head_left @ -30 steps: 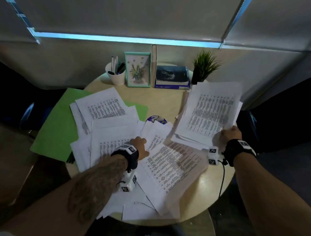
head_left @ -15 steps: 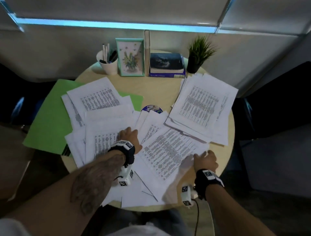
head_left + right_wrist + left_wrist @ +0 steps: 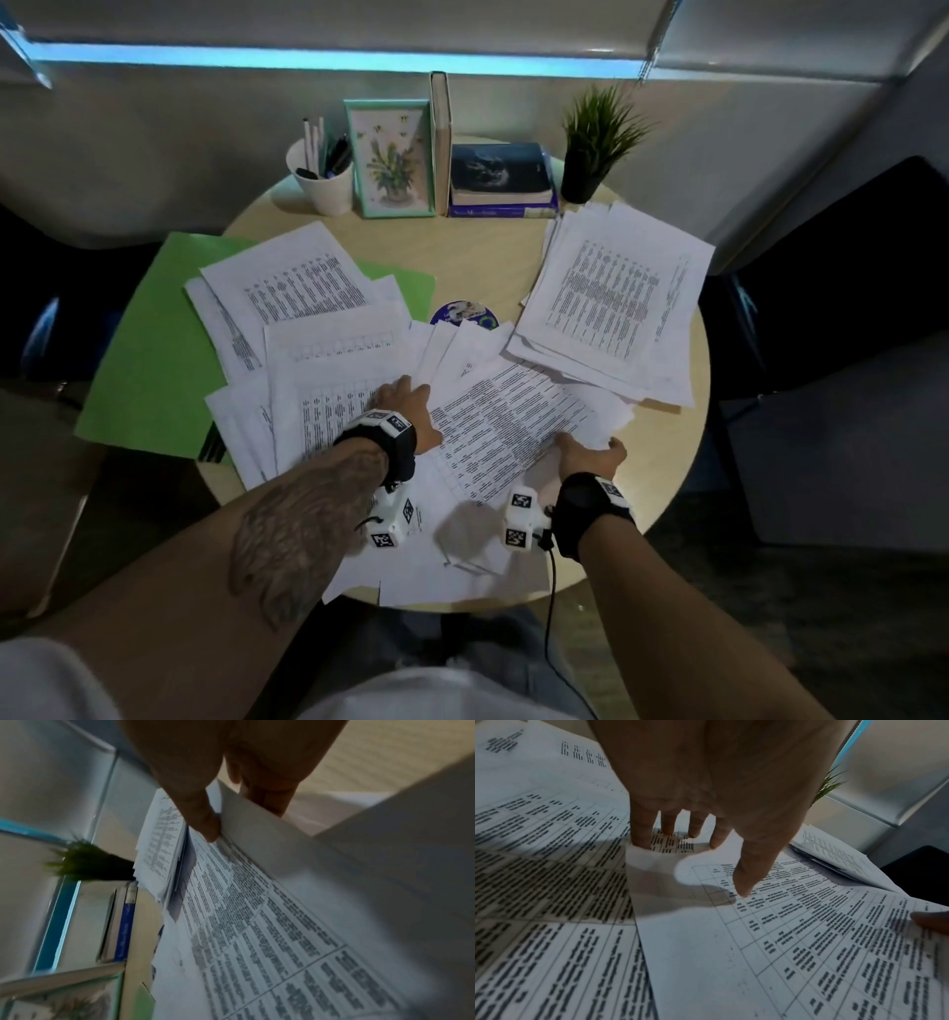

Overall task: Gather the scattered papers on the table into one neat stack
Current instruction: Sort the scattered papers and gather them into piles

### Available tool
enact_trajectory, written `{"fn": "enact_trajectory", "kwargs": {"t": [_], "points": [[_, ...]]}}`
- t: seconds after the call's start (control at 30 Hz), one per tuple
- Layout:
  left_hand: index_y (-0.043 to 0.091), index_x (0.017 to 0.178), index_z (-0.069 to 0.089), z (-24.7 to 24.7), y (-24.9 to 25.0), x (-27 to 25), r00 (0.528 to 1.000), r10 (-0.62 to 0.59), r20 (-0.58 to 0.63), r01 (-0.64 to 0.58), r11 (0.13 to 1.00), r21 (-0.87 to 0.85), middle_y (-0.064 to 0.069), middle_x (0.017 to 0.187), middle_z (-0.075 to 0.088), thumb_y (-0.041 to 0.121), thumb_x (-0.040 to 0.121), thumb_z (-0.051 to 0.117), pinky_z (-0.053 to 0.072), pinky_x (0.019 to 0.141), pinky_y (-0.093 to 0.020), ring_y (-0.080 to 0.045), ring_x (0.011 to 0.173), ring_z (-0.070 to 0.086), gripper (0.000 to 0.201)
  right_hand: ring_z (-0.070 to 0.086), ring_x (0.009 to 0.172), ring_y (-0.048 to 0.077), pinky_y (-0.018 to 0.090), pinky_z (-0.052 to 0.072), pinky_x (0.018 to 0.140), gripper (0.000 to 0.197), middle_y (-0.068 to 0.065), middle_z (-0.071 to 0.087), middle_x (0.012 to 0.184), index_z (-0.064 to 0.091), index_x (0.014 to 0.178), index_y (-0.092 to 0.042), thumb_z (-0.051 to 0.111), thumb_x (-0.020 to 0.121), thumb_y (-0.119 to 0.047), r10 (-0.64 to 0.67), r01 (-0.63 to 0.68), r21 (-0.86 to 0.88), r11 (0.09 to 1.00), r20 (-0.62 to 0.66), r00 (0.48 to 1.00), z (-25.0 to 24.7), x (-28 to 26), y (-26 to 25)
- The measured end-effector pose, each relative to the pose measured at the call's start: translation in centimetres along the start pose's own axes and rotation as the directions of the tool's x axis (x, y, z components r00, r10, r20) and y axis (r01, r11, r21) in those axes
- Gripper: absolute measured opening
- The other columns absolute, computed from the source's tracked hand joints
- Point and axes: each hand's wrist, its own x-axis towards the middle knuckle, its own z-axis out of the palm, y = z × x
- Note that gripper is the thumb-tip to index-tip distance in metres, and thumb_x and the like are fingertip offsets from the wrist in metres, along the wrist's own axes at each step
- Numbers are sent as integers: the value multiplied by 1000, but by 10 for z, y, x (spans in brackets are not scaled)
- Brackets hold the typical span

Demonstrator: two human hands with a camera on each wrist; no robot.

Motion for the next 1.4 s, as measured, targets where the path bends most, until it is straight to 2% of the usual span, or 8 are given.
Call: {"fn": "enact_trajectory", "kwargs": {"t": [0.17, 0.4, 0.6, 0.73, 0.87, 1.03, 1.17, 1.4], "points": [[22, 151, 20, 1, -4, -2, 1000, 13, 11, -13, 1000, -12, -7, 160, 8, 51, 85, 60, 23, 117, -49, -35, 146, 12, 83, 44, 131, 38, 45, 39, 107, 80, 21, 37, 148, 24, 147, -4, 71, 85, -22, -12, 15, -97, 995, 27, 1000, 5, -7, 5], [24, 150, 22, 5, -6, -2, 999, 30, 23, -31, 998, 60, -7, 160, 7, 50, 84, 60, 24, 116, -49, -36, 145, 12, 80, 39, 127, 34, 45, 39, 102, 53, 11, 36, 142, 49, 137, -12, 60, 90, -32, -317, 255, -437, 863, -76, 945, 3, -17, 10], [25, 152, 16, 4, -10, -1, 998, 42, 48, -45, 996, 77, -7, 161, 2, 51, 86, 57, 22, 117, -50, -36, 147, 7, 82, 51, 89, 26, 30, 38, 75, 29, 9, 52, 101, 48, 122, -4, 50, 95, -14, -244, 232, -198, 952, -37, 969, -1, -18, 1], [24, 149, 23, 5, -10, 0, 999, 41, 12, -42, 996, 77, -7, 159, 11, 57, 85, 54, 25, 115, -51, -37, 144, 15, 78, 56, 97, 31, 30, 39, 77, 22, 11, 53, 104, 50, 108, -1, 55, 92, -15, -175, 173, -132, 976, -5, 984, -11, -15, 6], [26, 146, 28, 7, -10, 0, 999, 43, 2, -43, 995, 86, -7, 156, 17, 58, 85, 53, 28, 114, -51, -36, 142, 20, 73, 60, 95, 30, 42, 48, 93, 62, 11, 54, 125, 43, 141, -7, 67, 84, -12, 2, -10, 62, 998, 133, 991, -16, -13, 11], [25, 144, 33, 6, -11, 2, 998, 67, -9, -66, 993, 97, -6, 150, 28, 59, 84, 53, 34, 109, -50, -36, 136, 31, 71, 56, 106, 35, 45, 49, 95, 32, 13, 61, 112, 57, 112, -8, 68, 83, -2, 69, -133, 201, 971, 295, 953, -14, -20, 13], [25, 146, 30, 6, -12, 4, 998, 63, 3, -63, 994, 88, -6, 153, 25, 59, 84, 52, 32, 111, -50, -35, 138, 30, 74, 61, 77, 33, 42, 55, 76, 32, 16, 65, 87, 59, 105, 1, 72, 76, -4, 50, -56, 28, 998, 176, 983, -12, -22, 18], [22, 153, 16, 7, -16, 5, 1000, 18, 17, -19, 998, 68, -9, 162, 5, 66, 85, 50, 18, 118, -49, -36, 147, 9, 88, 53, 72, 29, 32, 43, 62, 2, 14, 60, 79, 61, 79, -3, 60, 79, -5, -122, 127, -55, 990, 75, 990, -27, -33, 8]]}}
